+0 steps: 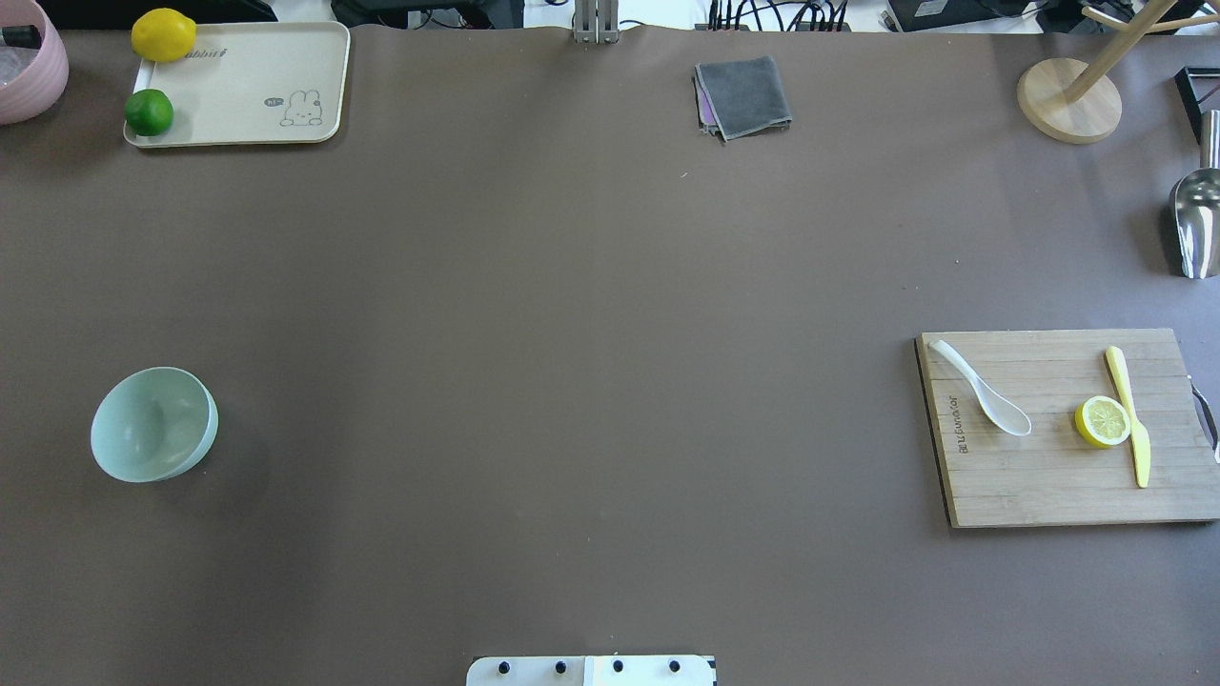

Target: Place spoon in bowl

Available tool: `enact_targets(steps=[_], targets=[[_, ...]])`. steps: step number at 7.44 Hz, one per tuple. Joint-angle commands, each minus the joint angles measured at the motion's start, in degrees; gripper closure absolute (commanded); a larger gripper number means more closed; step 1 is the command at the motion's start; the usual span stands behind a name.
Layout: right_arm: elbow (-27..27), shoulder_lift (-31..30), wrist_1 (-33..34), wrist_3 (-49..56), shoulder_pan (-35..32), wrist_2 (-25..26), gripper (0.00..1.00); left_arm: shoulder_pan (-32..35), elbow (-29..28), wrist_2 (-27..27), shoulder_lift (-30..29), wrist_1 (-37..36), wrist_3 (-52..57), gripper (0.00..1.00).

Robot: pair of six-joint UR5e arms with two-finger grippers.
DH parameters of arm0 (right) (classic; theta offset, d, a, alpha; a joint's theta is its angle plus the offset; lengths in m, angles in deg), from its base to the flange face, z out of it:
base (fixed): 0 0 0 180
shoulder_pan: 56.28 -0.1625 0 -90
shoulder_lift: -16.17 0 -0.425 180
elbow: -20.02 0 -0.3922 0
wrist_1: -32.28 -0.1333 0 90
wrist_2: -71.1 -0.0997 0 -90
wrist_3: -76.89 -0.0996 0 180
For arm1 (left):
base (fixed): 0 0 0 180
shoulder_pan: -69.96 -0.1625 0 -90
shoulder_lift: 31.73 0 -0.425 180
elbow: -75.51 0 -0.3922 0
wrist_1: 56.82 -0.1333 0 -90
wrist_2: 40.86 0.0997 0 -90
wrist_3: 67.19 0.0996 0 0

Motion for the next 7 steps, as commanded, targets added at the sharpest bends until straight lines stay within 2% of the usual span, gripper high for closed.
enact_targets(steps=[1,7], targets=[[0.0,0.0,0.0,0.0,0.05,-1.57,0.0,0.0,0.04,-0.16,0.44,1.48,0.0,0.02],[-0.09,0.09,-0.35,0.17,0.05,-2.55,0.0,-0.09,-0.58,0.01,0.53,1.76,-0.35,0.02]])
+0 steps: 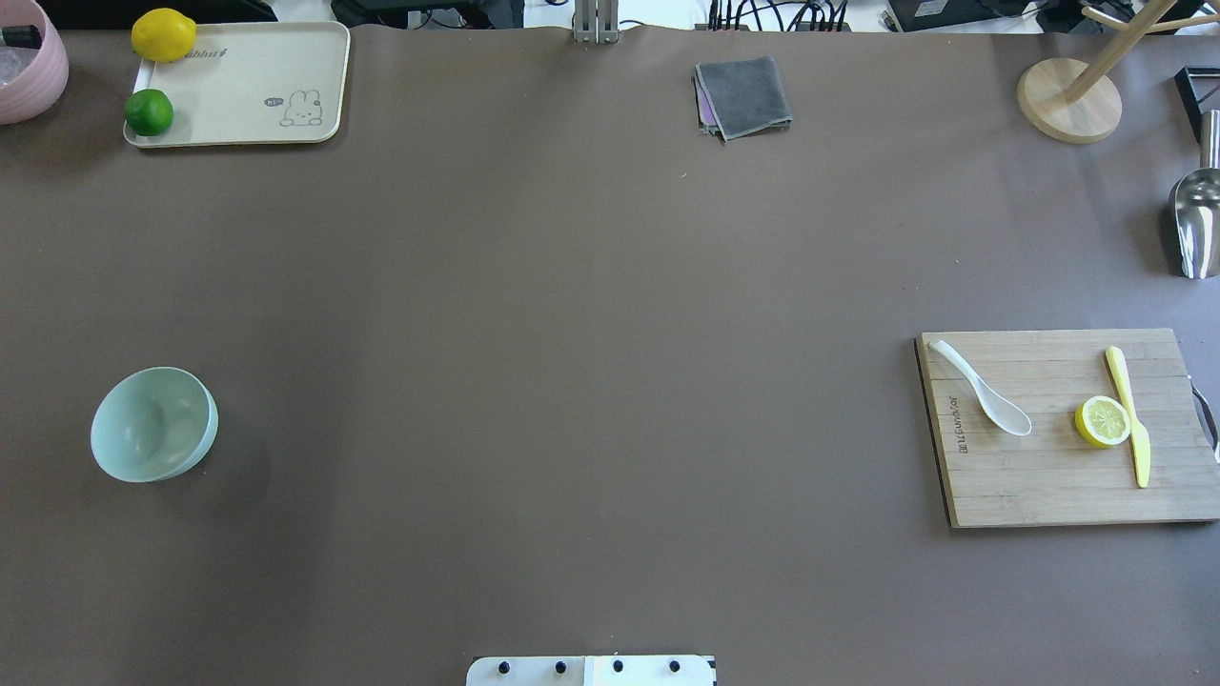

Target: Place spoon in bowl

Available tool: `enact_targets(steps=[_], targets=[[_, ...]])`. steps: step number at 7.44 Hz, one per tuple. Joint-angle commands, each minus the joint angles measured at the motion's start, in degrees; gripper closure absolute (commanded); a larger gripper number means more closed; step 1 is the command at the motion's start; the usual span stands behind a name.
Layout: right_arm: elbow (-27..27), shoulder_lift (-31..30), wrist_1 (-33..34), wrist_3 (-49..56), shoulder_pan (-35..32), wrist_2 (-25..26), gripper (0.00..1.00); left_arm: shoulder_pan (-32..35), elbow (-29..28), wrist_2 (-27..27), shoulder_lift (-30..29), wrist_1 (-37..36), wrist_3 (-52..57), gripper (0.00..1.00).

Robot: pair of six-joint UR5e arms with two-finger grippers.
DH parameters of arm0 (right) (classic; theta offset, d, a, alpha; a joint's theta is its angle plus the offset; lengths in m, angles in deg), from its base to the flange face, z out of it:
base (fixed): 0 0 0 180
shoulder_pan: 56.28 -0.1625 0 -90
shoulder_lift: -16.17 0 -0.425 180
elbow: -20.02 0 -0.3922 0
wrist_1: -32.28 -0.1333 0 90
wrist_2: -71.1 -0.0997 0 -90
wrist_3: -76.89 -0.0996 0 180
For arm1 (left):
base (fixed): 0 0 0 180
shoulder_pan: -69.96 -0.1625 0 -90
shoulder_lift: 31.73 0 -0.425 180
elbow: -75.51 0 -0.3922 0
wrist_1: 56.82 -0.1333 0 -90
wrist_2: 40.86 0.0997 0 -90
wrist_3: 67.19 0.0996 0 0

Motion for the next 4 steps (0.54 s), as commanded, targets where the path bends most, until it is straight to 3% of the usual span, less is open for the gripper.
enact_targets(steps=[1,4], targets=[[-0.08,0.07,-0.08,0.04,0.0,-0.09,0.0,-0.01,-0.04,0.08,0.0,-0.01,-0.29,0.02],[-0.08,0.07,0.01,-0.05,0.0,-0.09,0.0,-0.01,-0.13,0.34,0.0,-0.01,-0.29,0.02]])
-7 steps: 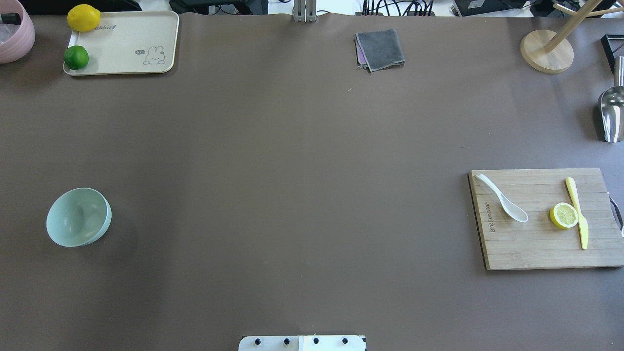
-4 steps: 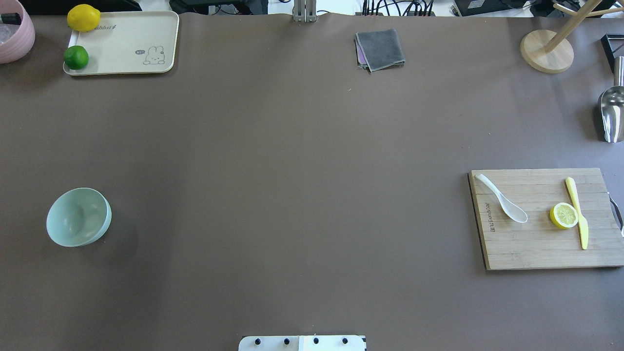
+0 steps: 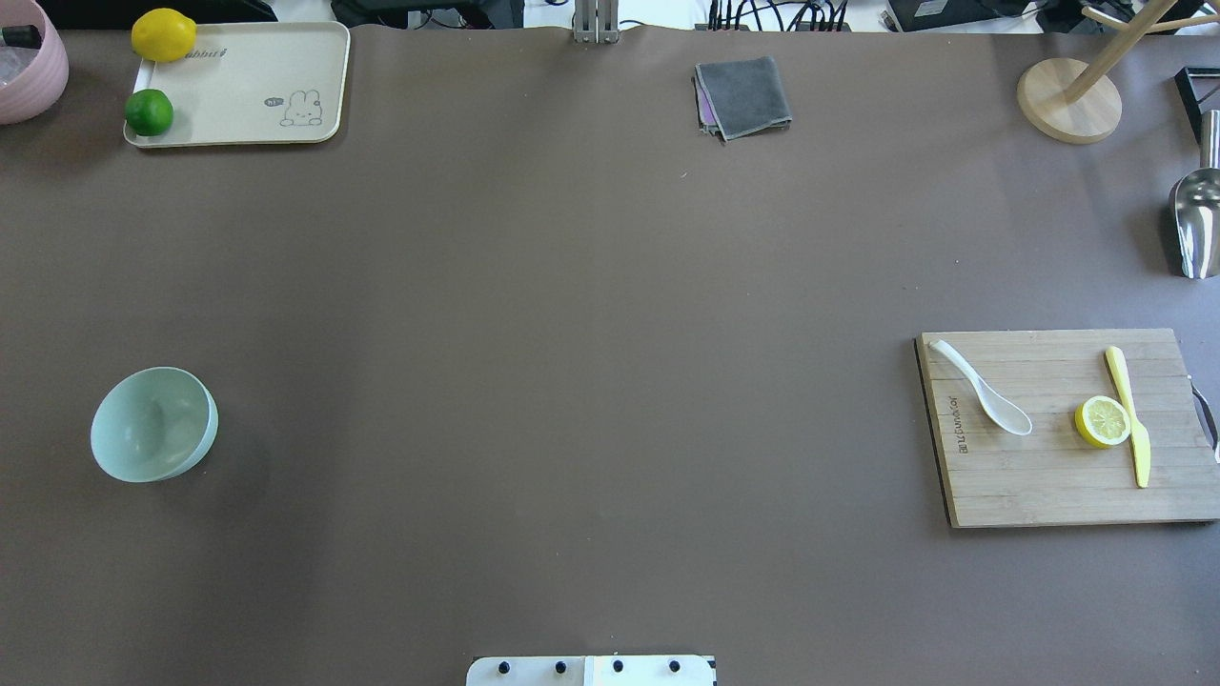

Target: Place spoon in bowl

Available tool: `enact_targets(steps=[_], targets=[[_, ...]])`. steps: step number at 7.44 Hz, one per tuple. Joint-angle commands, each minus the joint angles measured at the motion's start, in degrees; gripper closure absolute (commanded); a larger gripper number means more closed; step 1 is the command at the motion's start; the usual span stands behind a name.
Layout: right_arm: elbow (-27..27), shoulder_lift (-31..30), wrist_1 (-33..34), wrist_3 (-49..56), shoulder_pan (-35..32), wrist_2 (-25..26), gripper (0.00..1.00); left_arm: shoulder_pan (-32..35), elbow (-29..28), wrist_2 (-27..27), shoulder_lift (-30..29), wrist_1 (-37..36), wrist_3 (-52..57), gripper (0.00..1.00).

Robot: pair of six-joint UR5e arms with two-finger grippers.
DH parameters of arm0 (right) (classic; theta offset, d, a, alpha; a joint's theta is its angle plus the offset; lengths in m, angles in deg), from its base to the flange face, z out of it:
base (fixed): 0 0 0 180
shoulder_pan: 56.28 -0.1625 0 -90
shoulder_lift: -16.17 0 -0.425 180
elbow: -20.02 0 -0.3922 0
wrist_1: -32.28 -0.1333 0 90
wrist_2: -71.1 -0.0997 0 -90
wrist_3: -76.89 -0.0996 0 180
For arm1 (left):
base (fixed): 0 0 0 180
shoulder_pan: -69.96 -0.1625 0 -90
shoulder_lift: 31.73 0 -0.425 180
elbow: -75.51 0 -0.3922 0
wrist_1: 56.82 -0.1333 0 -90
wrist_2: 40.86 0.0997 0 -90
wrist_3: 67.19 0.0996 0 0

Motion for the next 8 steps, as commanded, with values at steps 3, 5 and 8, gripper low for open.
enact_targets(steps=[3,5,8], targets=[[-0.18,0.0,-0.02,-0.01,0.0,-0.02,0.0,0.0,-0.03,0.13,0.09,0.0,-0.07,0.02],[-0.88,0.0,-0.02,-0.1,0.0,-0.02,0.0,0.0,-0.12,0.13,0.09,0.0,-0.07,0.02],[-1.23,0.0,-0.02,-0.27,0.0,-2.91,0.0,0.0,-0.03,0.04,0.09,0.0,-0.07,0.02]])
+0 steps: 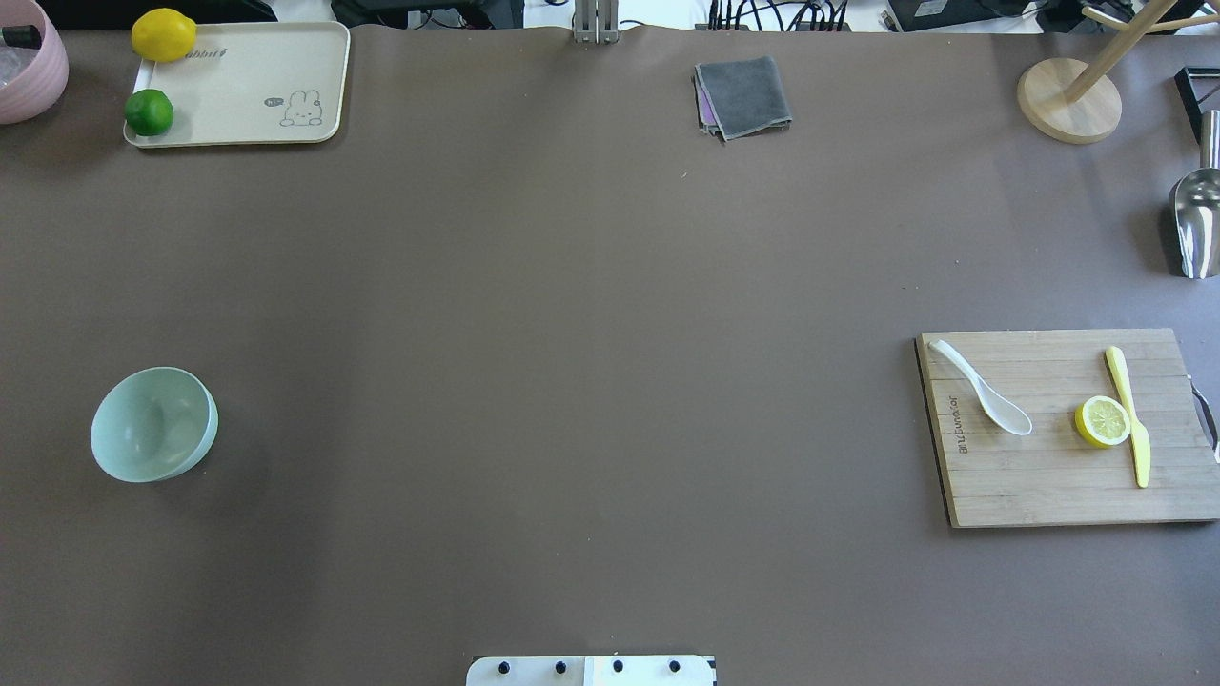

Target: Place spoon in bowl

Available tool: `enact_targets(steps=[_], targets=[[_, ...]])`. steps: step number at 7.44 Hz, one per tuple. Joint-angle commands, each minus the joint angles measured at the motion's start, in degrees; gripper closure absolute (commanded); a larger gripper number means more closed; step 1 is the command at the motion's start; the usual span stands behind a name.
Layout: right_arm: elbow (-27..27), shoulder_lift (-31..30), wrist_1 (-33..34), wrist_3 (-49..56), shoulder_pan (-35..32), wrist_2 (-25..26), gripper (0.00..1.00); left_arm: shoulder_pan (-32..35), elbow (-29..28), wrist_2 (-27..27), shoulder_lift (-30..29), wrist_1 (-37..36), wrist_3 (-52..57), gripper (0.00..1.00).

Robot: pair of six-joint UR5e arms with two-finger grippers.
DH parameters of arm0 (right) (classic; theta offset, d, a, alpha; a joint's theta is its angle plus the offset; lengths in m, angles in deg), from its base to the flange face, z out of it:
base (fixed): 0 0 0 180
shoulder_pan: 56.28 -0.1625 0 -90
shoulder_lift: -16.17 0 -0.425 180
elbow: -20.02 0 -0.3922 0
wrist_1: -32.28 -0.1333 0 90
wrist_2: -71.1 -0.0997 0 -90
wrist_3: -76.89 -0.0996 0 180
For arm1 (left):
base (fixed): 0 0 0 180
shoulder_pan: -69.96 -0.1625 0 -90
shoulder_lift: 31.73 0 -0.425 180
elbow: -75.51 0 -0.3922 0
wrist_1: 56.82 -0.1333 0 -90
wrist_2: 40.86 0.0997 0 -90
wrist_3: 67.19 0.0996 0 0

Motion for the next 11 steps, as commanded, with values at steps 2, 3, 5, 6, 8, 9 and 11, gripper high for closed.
enact_targets(steps=[2,3,5,6,8,9,11], targets=[[-3.29,0.0,-0.02,0.01,0.0,-2.47,0.0,-0.09,0.25,-0.51,-0.17,0.18,0.0,0.02],[-4.0,0.0,0.07,-0.34,0.17,-2.81,0.0,-0.26,0.42,-1.21,-0.26,1.05,-0.18,0.02],[-5.32,0.53,-0.8,-0.43,2.27,-2.99,0.0,-2.18,0.51,-4.29,-0.7,5.33,-6.63,0.09],[-5.33,0.44,-1.77,-0.61,3.5,-3.34,0.0,-6.72,0.51,-4.2,-0.79,9.97,-13.56,0.11],[-5.77,0.53,-4.13,-2.78,7.8,-3.35,0.01,-16.04,0.34,-3.59,-2.62,15.55,-23.69,0.11],[-5.68,0.53,-8.42,-7.42,10.87,-3.26,0.02,-19.56,0.25,-3.32,-3.68,15.56,-27.21,0.08],[-5.77,0.7,-12.83,-14.12,16.23,-3.17,0.01,-26.86,-0.36,4.99,-4.04,17.83,-28.03,0.02]])
